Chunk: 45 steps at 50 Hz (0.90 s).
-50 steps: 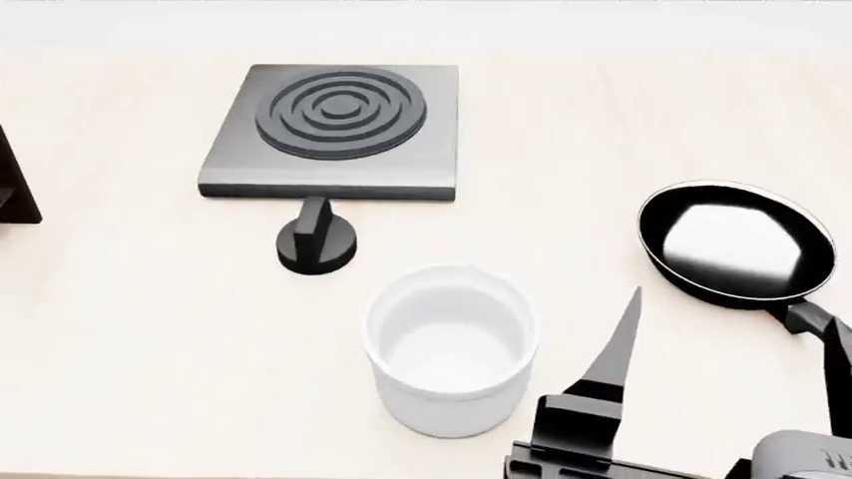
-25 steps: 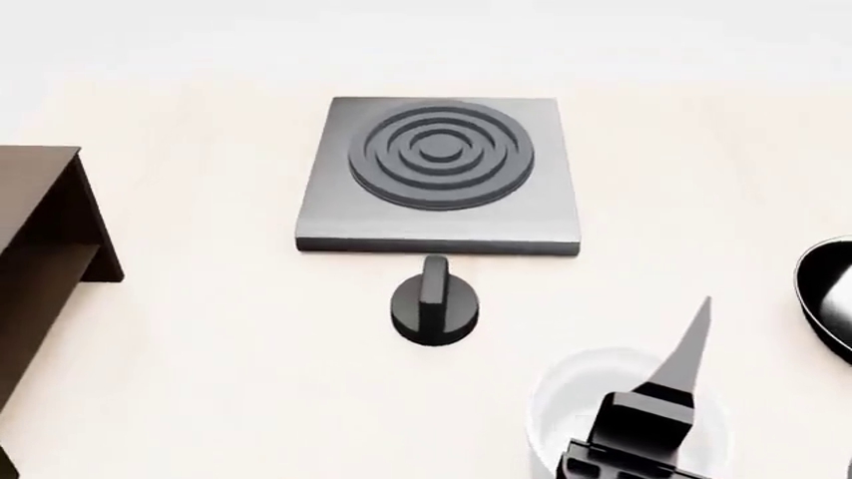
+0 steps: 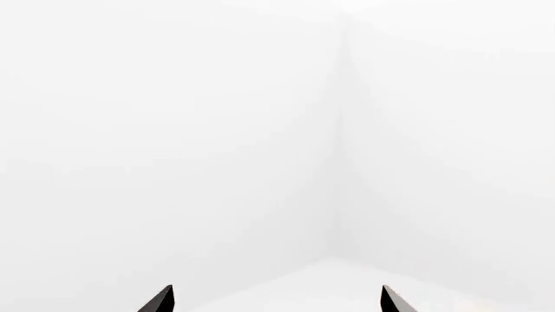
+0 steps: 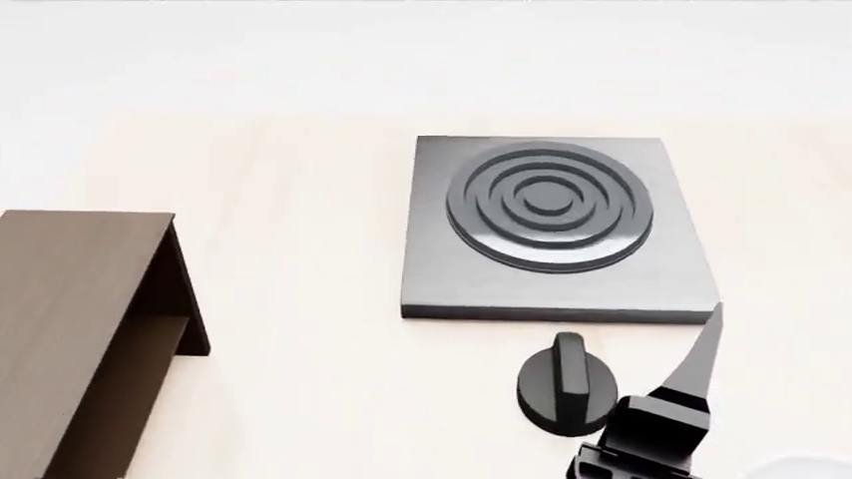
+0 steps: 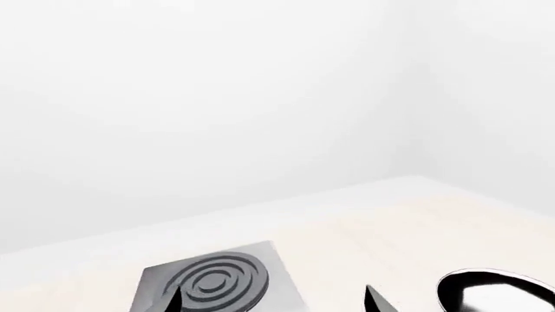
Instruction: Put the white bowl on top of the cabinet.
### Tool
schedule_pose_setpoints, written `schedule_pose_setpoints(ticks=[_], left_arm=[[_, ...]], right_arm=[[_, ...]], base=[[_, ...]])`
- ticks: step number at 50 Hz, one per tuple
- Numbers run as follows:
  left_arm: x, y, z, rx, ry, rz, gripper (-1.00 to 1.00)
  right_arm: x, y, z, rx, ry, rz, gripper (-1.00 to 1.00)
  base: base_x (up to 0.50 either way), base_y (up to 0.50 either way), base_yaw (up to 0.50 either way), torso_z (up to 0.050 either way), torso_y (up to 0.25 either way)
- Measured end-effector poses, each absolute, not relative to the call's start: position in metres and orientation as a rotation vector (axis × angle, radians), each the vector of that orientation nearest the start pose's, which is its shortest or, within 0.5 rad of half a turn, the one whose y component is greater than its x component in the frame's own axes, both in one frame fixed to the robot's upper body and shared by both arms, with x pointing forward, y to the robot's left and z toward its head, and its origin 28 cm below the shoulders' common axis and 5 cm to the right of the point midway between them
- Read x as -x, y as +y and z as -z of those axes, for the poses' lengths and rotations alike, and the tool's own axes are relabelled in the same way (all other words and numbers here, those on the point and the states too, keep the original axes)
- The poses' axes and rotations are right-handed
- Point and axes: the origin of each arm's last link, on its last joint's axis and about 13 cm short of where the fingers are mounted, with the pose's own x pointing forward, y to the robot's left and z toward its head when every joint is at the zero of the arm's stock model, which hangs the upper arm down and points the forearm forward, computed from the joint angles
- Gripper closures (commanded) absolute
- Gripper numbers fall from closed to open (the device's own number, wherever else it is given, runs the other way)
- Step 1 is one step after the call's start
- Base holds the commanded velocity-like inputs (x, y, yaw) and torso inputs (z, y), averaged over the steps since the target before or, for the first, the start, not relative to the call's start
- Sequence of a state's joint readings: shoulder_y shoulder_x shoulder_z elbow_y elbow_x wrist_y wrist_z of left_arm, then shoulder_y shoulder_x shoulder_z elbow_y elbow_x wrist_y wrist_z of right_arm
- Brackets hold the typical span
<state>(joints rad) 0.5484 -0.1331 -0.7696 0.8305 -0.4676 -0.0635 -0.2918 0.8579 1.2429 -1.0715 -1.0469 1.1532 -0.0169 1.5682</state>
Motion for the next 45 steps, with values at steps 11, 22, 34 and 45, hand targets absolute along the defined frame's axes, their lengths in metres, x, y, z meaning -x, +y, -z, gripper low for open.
schedule_pose_setpoints(ticks=[11,22,34,45], left_arm=[[-0.0673,0.3267,-0.1386,-0.068,-0.378,-0.706,-1.00],[-0.0687,0.3264,-0.1383,-0.067,-0.376,-0.701,-1.00],[-0.0700,0.3256,-0.1379,-0.065,-0.375,-0.694,-1.00],[-0.0711,0.3253,-0.1377,-0.065,-0.373,-0.690,-1.00]], right_arm=[[-0.1280,-0.1136,-0.2268,-0.102,-0.163,0.260,-1.00],[-0.1283,-0.1131,-0.2267,-0.101,-0.164,0.260,-1.00],[-0.1281,-0.1137,-0.2265,-0.115,-0.170,0.269,-1.00],[-0.1281,-0.1142,-0.2263,-0.122,-0.176,0.279,-1.00]], base=[[0.00,0.03,0.00,0.000,0.000],[0.03,0.31,0.00,0.000,0.000],[0.00,0.17,0.00,0.000,0.000],[0.00,0.45,0.00,0.000,0.000]])
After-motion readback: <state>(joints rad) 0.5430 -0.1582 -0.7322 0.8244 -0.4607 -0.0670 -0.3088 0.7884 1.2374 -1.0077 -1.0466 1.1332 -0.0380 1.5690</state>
